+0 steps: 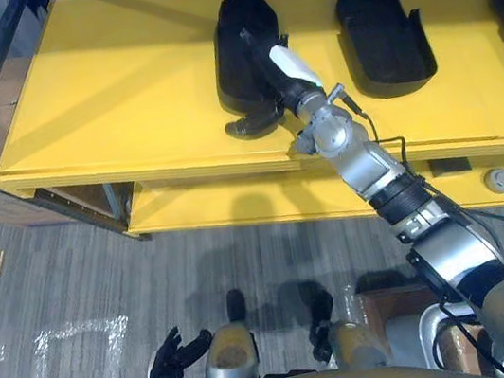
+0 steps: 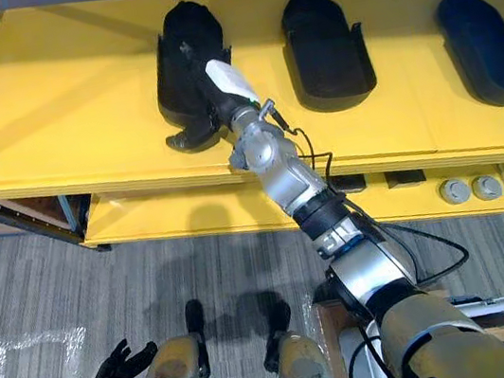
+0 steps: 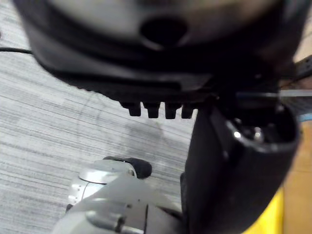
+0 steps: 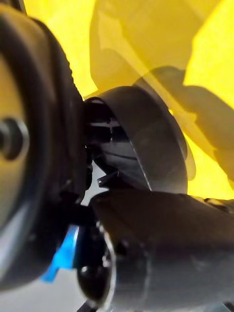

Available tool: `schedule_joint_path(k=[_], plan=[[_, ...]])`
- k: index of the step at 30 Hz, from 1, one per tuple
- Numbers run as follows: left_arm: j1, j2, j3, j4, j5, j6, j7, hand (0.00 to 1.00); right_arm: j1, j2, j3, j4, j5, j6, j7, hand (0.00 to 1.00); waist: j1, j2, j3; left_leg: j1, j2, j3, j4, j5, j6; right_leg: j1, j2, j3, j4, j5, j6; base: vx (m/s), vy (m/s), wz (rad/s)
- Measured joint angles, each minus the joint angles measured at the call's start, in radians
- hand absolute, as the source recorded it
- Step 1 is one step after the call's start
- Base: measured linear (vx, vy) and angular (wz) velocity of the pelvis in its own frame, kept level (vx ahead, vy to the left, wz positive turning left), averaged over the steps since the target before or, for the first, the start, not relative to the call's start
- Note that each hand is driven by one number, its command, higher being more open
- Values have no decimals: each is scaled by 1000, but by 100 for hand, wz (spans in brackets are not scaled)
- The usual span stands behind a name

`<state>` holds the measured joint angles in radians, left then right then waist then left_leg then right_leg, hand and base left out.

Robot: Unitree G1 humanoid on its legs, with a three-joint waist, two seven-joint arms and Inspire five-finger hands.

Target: Walk over and take three plastic housings, then place them on the shelf

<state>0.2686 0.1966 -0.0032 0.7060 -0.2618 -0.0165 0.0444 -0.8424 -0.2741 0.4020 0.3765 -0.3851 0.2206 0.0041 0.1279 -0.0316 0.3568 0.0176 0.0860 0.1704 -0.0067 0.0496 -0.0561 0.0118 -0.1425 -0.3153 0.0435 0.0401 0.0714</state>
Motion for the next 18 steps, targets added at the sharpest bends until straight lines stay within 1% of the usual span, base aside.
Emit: schedule_joint_path(k=[2, 4, 6, 7, 9, 10, 11, 12, 13, 14, 15, 16, 17, 18], plan=[[0, 3, 1, 12, 2, 0, -2, 100, 25, 1, 0, -1, 1, -25, 15, 100, -1, -13, -21, 10, 1, 14, -6, -3, -1, 8, 5, 11, -17, 7, 1, 24, -3, -16], [3, 1, 7, 23, 19, 1, -7, 100, 58, 1, 0, -14, 1, -48, 18, 100, -3, -21, -48, 19, -1, 23, -15, -4, -1, 13, 6, 19, -32, 14, 2, 38, 5, -14], [3, -1, 10, 33, 36, 1, -11, 100, 88, 2, 0, -30, 2, -74, 17, 100, -18, -26, -58, 31, -2, 25, -16, -8, -2, 26, 6, 21, -37, 15, 3, 25, 5, -7], [1, -1, 13, 45, 36, 1, -11, 100, 101, 5, 1, -30, 5, -96, 11, 100, -25, -30, -68, 32, -2, 30, -16, -9, -2, 26, 7, 25, -42, 19, 3, -1, 8, -14], [-7, -5, 20, 63, 37, 0, -13, 100, 113, 4, 1, -31, 7, -142, -25, 100, -26, -32, -73, 40, -1, 44, -16, -11, -2, 27, 10, 44, -49, 26, 3, -11, 4, -23], [-8, -6, 23, 75, 37, -3, -13, 100, 122, 4, 1, -31, 7, -184, -54, 100, -28, -32, -79, 43, -1, 46, -16, -13, -2, 30, 13, 48, -54, 30, 3, -17, -12, -14], [-8, -6, 24, 82, 37, -4, -13, 100, 123, 4, 1, -33, 7, -205, -69, 100, -33, -32, -82, 45, -1, 46, -16, -14, -2, 34, 16, 48, -60, 33, 3, -13, -19, -7], [-10, -8, 31, 93, 38, -5, -15, 100, 123, 4, 1, -54, 6, -233, -93, 100, -43, -32, -85, 48, -1, 46, -16, -14, -2, 41, 18, 48, -68, 37, 2, 0, 0, 0], [-11, -9, 34, 99, 38, -6, -16, 100, 123, 4, 1, -72, 6, -242, -107, 100, -48, -32, -85, 48, -1, 46, -16, -14, -2, 41, 18, 49, -68, 38, 2, -15, -6, -4], [-19, -12, 44, 115, 38, -5, -18, 100, 123, 4, 1, -103, -1, -277, -139, 100, -50, -32, -87, 51, 0, 48, -16, -15, -3, 42, 20, 51, -68, 38, 1, -17, -2, -12], [-28, -17, 51, 130, 38, -5, -19, 100, 123, 4, 1, -136, -3, -314, -165, 100, -50, -31, -88, 58, 1, 55, -16, -16, -4, 45, 23, 58, -69, 39, 0, -18, -5, -16], [-29, -21, 53, 135, 38, -6, -19, 100, 123, 4, 1, -159, -3, -336, -178, 100, -49, -32, -93, 60, 4, 58, -16, -17, -6, 46, 25, 62, -70, 40, -1, -10, -13, -15], [-30, -25, 53, 144, 38, -6, -19, 100, 123, 4, 2, -180, -4, -367, -192, 100, -50, -31, -110, 59, 7, 60, -16, -18, -7, 46, 27, 63, -76, 41, -3, -1, -14, -8], [-30, -25, 53, 149, 38, -7, -20, 100, 123, 5, 3, -190, -7, -380, -203, 100, -50, -31, -117, 60, 8, 60, -16, -18, -8, 49, 28, 63, -79, 42, -3, 0, 0, 0]])
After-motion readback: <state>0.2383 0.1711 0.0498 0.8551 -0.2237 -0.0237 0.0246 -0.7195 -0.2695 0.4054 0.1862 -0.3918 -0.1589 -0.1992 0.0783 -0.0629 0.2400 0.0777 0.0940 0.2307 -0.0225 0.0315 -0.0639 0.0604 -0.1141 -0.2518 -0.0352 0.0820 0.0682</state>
